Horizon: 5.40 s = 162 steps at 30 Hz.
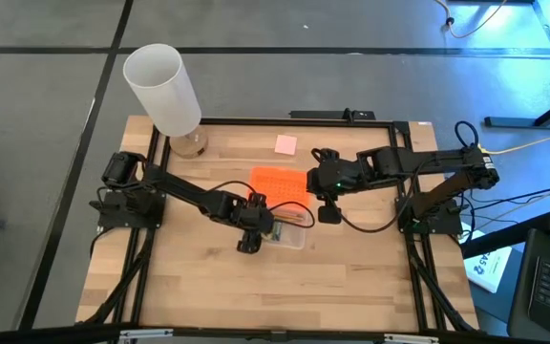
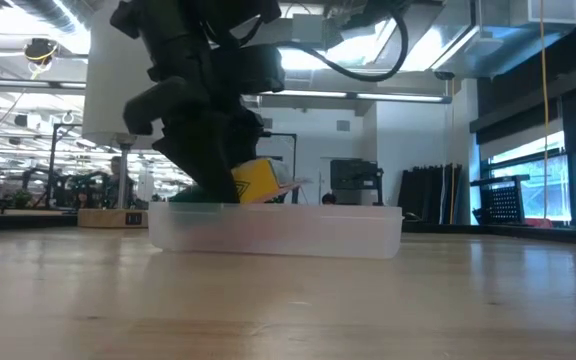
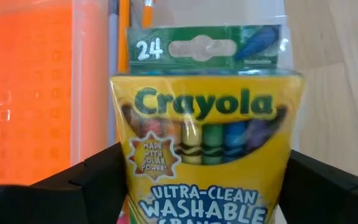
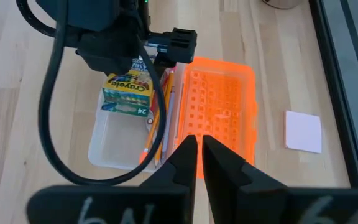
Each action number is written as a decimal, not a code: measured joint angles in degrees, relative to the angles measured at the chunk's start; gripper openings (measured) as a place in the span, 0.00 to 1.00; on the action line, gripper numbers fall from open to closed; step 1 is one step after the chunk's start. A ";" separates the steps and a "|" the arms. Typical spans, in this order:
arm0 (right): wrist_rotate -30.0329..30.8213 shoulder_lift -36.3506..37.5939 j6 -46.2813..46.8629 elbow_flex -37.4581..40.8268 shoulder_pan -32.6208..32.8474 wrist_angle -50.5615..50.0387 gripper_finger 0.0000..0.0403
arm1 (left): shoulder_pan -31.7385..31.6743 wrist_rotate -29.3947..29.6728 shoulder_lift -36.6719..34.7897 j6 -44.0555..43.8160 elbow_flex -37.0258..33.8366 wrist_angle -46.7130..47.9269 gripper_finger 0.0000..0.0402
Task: Pack school essentials
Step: Put the crayon box into the orange supply box, then put the pink sticky notes into the orange supply box
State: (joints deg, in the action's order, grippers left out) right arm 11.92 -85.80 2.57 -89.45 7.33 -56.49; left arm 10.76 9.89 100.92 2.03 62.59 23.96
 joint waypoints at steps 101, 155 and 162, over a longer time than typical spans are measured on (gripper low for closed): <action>-10.60 -23.96 -28.20 0.01 -40.07 18.93 0.73 | -14.92 6.01 -38.40 0.55 0.35 22.84 0.99; -24.60 -23.99 -28.00 0.00 -40.09 18.72 0.74 | -21.09 13.84 -37.92 3.03 0.33 19.02 0.99; -25.51 -25.72 -26.24 -0.01 -40.83 18.64 0.85 | -21.07 13.84 -37.92 3.04 0.33 19.00 0.99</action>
State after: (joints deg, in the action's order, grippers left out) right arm -13.59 -111.52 -23.68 -89.46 -33.50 -37.84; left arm -10.31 23.73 63.00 5.06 62.92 42.96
